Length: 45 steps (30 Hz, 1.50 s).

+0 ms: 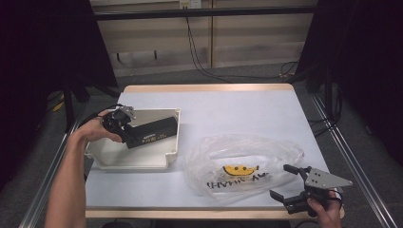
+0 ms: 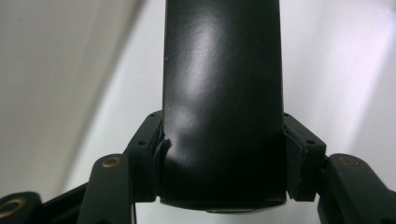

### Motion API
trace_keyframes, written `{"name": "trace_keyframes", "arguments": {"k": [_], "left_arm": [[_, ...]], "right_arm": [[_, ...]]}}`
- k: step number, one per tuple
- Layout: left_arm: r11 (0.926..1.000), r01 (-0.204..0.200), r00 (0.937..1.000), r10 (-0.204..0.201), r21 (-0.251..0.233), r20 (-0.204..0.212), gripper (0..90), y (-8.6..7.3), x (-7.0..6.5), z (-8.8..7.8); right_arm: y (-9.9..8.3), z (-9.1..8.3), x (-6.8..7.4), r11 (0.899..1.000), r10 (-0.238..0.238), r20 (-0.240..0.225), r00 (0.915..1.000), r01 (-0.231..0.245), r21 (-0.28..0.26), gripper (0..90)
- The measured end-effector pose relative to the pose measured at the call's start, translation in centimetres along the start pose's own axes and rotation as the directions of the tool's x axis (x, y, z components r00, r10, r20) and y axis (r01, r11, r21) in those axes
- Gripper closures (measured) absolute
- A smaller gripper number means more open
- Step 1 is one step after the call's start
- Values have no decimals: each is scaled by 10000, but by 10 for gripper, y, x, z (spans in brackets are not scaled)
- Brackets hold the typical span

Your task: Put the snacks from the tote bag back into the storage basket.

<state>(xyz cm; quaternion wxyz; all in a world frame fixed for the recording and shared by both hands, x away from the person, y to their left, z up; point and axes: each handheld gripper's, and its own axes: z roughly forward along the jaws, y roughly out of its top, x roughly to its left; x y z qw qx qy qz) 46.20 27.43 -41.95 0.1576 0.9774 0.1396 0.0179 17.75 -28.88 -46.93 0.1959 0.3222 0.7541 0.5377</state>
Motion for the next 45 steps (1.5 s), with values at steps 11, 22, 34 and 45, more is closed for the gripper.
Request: {"name": "trace_keyframes", "arguments": {"k": [11, 22, 34, 45], "left_arm": [[9939, 1104, 9927, -1101, 44, -493, 357, 4, 9, 5], [9879, 1551, 9848, -1544, 20, -791, 313, 9, 14, 9], [9782, 2072, 9743, -2075, -127, -873, 258, 11, 17, 15], [9628, 2423, 9582, -2568, -1195, -1259, 149, 6, 7, 3]], "right_arm": [[0, 2, 1, 10000, -3, -157, 9999, 4, 49, 3], [0, 2, 1, 10000, -38, -176, 9998, 39, 42, 3], [-1, 2, 0, 10000, -12, -185, 9998, 13, 32, 3], [-1, 3, 0, 9999, 67, -232, 9997, -65, 89, 3]]}}
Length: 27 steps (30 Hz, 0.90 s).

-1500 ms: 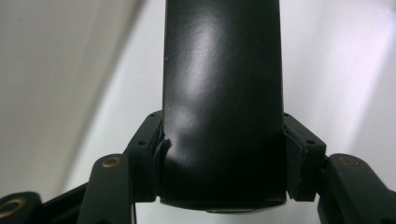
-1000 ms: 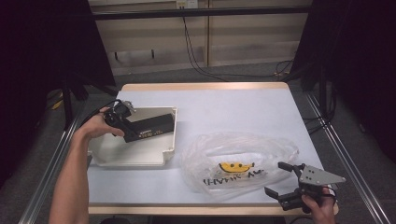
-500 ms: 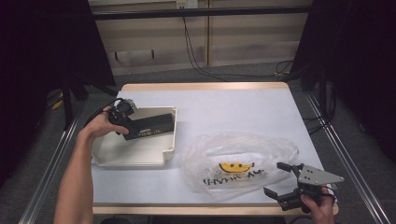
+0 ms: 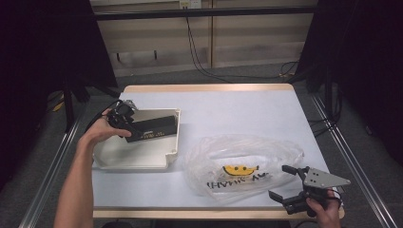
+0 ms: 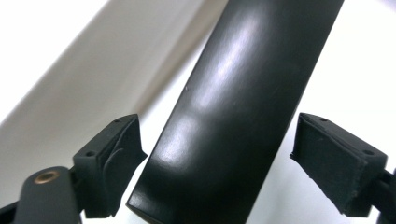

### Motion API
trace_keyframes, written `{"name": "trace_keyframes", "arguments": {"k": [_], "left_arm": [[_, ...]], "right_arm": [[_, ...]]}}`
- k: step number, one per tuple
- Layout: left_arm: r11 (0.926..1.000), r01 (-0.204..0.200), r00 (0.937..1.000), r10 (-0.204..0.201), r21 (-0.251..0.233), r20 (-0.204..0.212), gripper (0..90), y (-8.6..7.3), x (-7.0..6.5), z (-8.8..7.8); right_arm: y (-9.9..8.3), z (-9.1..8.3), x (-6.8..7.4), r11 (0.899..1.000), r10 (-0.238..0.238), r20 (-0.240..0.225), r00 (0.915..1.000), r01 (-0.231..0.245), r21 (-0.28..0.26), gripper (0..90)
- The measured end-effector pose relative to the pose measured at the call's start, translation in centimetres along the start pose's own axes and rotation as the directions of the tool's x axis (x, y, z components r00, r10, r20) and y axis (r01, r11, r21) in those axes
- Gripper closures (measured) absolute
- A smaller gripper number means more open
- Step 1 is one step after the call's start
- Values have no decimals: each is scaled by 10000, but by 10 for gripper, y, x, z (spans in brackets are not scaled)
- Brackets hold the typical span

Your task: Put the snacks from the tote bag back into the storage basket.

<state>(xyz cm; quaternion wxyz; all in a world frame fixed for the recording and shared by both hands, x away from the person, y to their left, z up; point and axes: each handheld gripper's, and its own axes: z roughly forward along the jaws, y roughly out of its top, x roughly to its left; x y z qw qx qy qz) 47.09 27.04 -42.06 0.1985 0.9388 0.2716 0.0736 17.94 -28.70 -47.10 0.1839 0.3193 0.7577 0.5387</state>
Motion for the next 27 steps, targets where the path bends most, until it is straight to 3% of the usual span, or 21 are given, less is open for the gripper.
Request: {"name": "trace_keyframes", "arguments": {"k": [3, 5, 10, 14, 18, 21, 23, 26, 27], "left_arm": [[9970, 496, 9976, -524, -597, -448, 152, -6, -5, -9], [9958, 549, 9962, -596, -728, -637, 161, -12, -6, -16], [9877, 843, 9936, -934, -1321, -640, 244, -26, -13, -34], [9779, 919, 9899, -1101, -1879, -891, 328, -33, -25, -45], [9613, 1368, 9797, -1671, -2392, -1111, 347, -42, -34, -53], [9568, 1481, 9769, -1810, -2503, -1139, 381, -50, -40, -57], [9576, 1429, 9762, -1780, -2500, -1237, 407, -55, -43, -58], [9418, 1599, 9720, -2025, -2956, -1194, 475, -60, -49, -59], [9358, 1758, 9680, -2209, -3055, -1195, 516, -61, -52, -58]], "right_arm": [[0, 1, -2, 10000, 28, -35, 10000, -28, -17, 3], [0, 1, -2, 10000, 84, 44, 10000, -84, -17, 3], [1, 3, -4, 10000, 77, -95, 9999, -77, -29, 3], [1, 5, -3, 10000, 25, -190, 9998, -25, -10, 3], [1, 6, -3, 10000, 51, -163, 9999, -50, 18, 3], [1, 6, -4, 10000, 48, -105, 9999, -48, -20, 3], [1, 5, -5, 9999, 107, -118, 9999, -107, -15, 3], [1, 6, -6, 9999, 140, -88, 9999, -140, -6, 3], [1, 6, -6, 9999, 141, -92, 9999, -141, -6, 3]]}}
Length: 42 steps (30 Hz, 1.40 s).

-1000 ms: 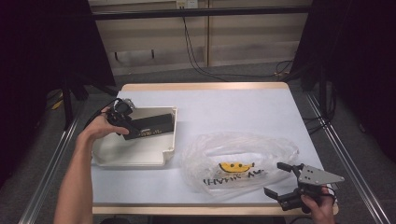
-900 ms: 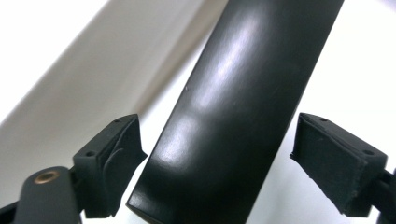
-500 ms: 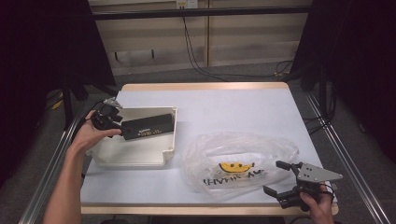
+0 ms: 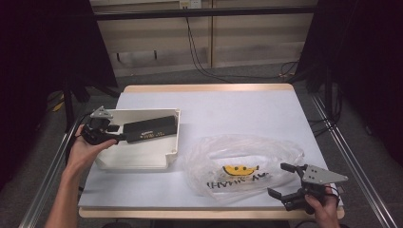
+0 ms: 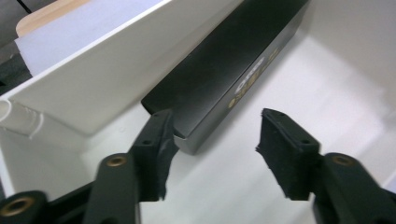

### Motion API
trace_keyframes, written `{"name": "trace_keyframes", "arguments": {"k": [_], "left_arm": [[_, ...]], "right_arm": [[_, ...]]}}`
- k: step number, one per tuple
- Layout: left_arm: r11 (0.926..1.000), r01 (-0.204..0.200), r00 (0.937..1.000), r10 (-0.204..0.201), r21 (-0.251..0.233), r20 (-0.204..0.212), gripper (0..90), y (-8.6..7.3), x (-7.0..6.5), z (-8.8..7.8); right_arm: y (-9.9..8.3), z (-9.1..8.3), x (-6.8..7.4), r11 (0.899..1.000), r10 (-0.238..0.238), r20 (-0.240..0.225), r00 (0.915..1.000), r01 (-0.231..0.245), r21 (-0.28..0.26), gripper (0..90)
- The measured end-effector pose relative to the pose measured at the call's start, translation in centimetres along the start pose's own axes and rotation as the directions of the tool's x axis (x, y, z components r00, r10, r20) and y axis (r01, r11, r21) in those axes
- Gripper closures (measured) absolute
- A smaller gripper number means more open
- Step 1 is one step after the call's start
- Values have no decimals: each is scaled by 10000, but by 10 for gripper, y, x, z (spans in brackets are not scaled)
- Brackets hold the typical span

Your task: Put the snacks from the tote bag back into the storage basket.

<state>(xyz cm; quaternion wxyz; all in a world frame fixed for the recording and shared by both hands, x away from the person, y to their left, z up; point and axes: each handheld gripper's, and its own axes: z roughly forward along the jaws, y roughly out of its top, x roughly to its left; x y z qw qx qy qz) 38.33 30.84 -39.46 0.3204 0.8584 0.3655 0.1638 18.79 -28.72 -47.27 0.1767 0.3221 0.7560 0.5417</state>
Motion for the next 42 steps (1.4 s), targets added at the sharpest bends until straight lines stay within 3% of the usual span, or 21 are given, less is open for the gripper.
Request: {"name": "trace_keyframes", "arguments": {"k": [2, 6, 8, 9, 13, 22, 31, 33, 35, 42], "left_arm": [[9999, -125, 9999, 126, 114, -21, 571, -3, -5, 2], [9996, 240, 9996, -237, -137, 181, 794, -10, -14, 5], [9995, 294, 9994, -291, -139, 171, 883, -11, -16, 7], [9994, 336, 9994, -336, -1, -31, 900, -13, -20, 12], [9991, 378, 9993, -377, 196, -54, 900, -13, -27, 26], [9967, 760, 9970, -754, 270, -195, 900, -11, -22, 52], [9957, 793, 9966, -781, 478, -269, 900, -7, -22, 65], [9946, 989, 9949, -983, 307, -210, 900, -6, -21, 68], [9955, 829, 9964, -819, 462, -224, 900, -4, -21, 71], [9948, 979, 9952, -977, 265, -82, 900, -1, -21, 78]], "right_arm": [[0, 1, 0, 10000, -32, -35, 10000, 32, -1, 3], [0, 2, 1, 10000, -73, -89, 9999, 73, 28, 3], [1, 1, 1, 9999, -97, -71, 9999, 98, 27, 3], [1, 1, 2, 9999, -112, -77, 9999, 113, 21, 3], [2, 0, 5, 9997, -232, -72, 9997, 232, -7, 3], [2, 2, 4, 9997, -242, -123, 9996, 243, 53, 3], [2, -1, 5, 9997, -236, -47, 9997, 236, 10, 3], [2, 0, 5, 9997, -255, -64, 9997, 255, 17, 3], [2, 1, 6, 9998, -214, -31, 9998, 214, 17, 3], [2, 0, 5, 9998, -206, -29, 9998, 206, 37, 3]]}}
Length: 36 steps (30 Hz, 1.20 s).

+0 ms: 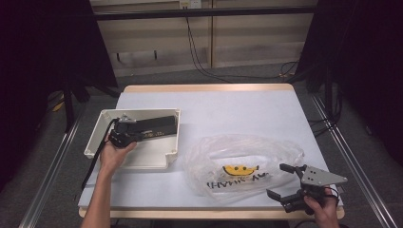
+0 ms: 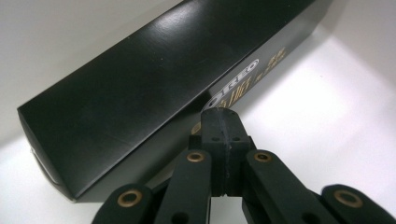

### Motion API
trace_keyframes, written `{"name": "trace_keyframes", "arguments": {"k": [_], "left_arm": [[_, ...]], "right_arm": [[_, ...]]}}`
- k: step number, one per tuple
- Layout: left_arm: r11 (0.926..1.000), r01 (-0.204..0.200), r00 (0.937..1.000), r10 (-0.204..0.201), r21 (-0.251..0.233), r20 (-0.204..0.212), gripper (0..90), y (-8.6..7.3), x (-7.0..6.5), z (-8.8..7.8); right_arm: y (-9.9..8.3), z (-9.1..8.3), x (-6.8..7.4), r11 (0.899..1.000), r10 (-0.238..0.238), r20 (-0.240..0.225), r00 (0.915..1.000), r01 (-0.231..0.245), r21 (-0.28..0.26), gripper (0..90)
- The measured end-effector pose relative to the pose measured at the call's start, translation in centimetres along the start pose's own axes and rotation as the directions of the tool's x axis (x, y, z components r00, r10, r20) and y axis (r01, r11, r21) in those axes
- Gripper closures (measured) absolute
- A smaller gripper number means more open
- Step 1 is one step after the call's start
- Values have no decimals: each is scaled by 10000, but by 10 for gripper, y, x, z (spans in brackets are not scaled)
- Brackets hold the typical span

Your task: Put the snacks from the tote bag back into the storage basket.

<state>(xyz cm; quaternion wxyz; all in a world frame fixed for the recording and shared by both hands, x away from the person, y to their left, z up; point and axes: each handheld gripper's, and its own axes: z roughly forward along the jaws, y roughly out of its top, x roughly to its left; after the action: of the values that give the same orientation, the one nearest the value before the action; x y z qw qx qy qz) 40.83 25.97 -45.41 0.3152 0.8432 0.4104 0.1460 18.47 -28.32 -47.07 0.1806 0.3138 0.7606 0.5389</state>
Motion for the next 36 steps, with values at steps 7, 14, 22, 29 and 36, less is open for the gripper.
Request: {"name": "trace_keyframes", "arguments": {"k": [7, 14, 22, 29, 36], "left_arm": [[10000, 45, 9999, -45, -9, 113, 900, 4, 0, 7], [10000, 59, 10000, -59, -44, 19, 900, 6, 2, 12], [9995, 234, 9997, -232, -191, 82, 900, 9, 1, 19], [9996, 100, 9999, -99, -270, 51, 900, 10, 1, 20], [9994, 11, 9997, -2, -344, 243, 895, 9, -1, 9]], "right_arm": [[0, -1, 0, 10000, -46, -28, 10000, 46, 9, 3], [0, -2, 0, 10000, -3, -41, 10000, 3, 10, 3], [0, -2, 0, 10000, -23, 11, 10000, 23, 26, 3], [0, -2, 1, 10000, -43, -19, 10000, 43, 33, 3], [0, -2, 0, 10000, -38, -1, 10000, 38, -7, 3]]}}
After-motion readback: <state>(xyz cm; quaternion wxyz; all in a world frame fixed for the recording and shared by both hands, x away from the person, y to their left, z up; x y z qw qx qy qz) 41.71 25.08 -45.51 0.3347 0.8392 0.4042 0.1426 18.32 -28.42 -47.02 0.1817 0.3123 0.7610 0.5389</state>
